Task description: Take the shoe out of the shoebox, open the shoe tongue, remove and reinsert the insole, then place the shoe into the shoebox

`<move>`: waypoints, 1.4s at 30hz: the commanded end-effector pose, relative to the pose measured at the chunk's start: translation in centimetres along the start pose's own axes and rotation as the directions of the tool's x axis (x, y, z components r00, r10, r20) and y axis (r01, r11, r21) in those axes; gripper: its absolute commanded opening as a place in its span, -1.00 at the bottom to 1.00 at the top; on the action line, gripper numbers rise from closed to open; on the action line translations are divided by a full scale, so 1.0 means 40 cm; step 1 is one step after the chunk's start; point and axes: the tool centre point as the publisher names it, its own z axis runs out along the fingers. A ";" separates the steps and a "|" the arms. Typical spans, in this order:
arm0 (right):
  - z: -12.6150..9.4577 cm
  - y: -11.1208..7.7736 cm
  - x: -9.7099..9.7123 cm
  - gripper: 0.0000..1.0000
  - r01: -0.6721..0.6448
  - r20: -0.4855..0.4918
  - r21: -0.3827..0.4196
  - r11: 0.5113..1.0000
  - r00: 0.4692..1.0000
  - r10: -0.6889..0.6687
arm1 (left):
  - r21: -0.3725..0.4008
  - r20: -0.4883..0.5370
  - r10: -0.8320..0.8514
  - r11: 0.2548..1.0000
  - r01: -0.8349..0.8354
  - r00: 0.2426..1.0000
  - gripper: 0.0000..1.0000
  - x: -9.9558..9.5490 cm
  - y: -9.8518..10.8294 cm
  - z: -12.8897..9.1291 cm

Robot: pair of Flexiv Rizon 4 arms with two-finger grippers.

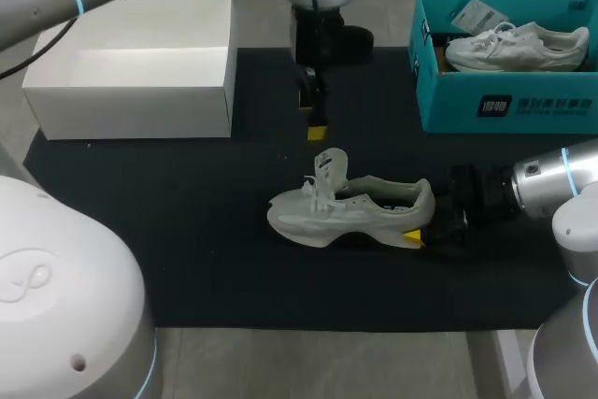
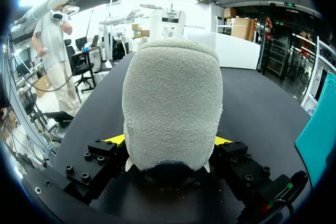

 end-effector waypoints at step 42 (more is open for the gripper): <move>0.002 -0.005 0.001 -1.00 0.000 0.002 0.002 1.000 1.000 0.000 | 0.252 0.176 0.305 0.905 -0.343 0.936 -1.00 0.060 -0.151 0.046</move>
